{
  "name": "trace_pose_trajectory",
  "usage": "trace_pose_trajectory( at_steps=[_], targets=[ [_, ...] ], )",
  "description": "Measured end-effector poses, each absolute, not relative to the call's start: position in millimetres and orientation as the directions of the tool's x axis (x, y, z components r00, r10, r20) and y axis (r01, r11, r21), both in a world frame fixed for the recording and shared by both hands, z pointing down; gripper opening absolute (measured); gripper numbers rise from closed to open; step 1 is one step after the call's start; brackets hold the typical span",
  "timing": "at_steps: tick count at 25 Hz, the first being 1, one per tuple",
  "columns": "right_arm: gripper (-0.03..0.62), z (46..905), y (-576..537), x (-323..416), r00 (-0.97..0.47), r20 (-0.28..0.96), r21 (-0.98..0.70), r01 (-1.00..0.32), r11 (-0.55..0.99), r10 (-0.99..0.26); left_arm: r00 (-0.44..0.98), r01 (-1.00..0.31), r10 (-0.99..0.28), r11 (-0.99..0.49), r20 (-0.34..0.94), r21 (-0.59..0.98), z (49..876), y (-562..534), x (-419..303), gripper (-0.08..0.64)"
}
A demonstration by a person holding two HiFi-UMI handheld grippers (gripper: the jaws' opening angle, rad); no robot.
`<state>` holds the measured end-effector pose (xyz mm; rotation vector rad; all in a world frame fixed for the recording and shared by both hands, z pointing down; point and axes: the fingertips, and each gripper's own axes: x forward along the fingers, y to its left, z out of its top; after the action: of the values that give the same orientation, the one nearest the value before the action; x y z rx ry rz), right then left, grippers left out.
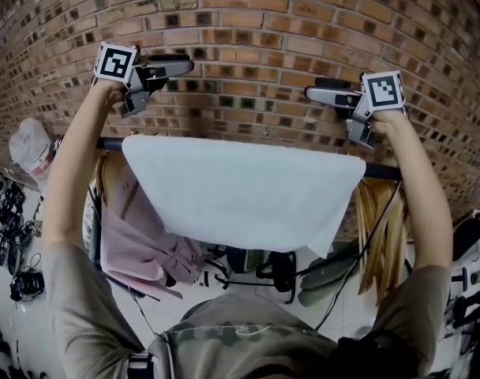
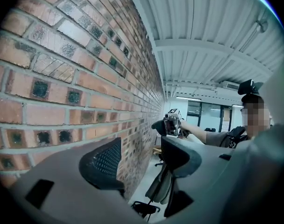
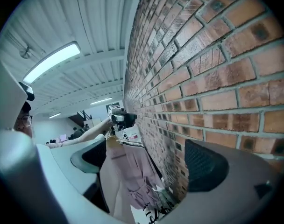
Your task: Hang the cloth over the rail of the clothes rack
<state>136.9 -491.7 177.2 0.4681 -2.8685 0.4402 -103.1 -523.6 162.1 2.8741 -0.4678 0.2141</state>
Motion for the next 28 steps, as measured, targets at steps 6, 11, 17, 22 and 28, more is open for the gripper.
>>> trace_pose_trajectory(
  at_steps=[6, 11, 17, 22, 28],
  targets=[
    [0.529, 172.8, -488.3, 135.8, -0.936, 0.228, -0.250, -0.323, 0.913, -0.269, 0.952, -0.290, -0.261, -0.938, 0.161, 0.192, 158.2, -515.5, -98.6, 0.262],
    [0.529, 157.3, -486.3, 140.9, -0.936, 0.194, -0.197, -0.329, 0.923, -0.292, 0.931, -0.326, -0.316, -0.945, 0.183, 0.029, 148.4, -515.8, -94.0, 0.262],
    [0.435, 130.7, -469.5, 134.9, -0.969, 0.100, -0.134, -0.239, 0.962, -0.226, 0.970, -0.241, -0.241, -0.970, 0.004, 0.037, 99.0, -480.9, -91.5, 0.261],
    [0.015, 102.3, -448.3, 138.4, -0.987, -0.011, -0.067, -0.158, 0.985, -0.159, 0.973, -0.224, -0.214, -0.965, -0.083, -0.138, 56.7, -441.4, -92.8, 0.006],
    [0.009, 83.9, -437.9, 146.6, -0.983, -0.074, -0.039, -0.163, 0.986, -0.165, 0.967, -0.200, -0.184, -0.977, -0.176, -0.078, 47.2, -404.2, -112.8, 0.006]
  ],
)
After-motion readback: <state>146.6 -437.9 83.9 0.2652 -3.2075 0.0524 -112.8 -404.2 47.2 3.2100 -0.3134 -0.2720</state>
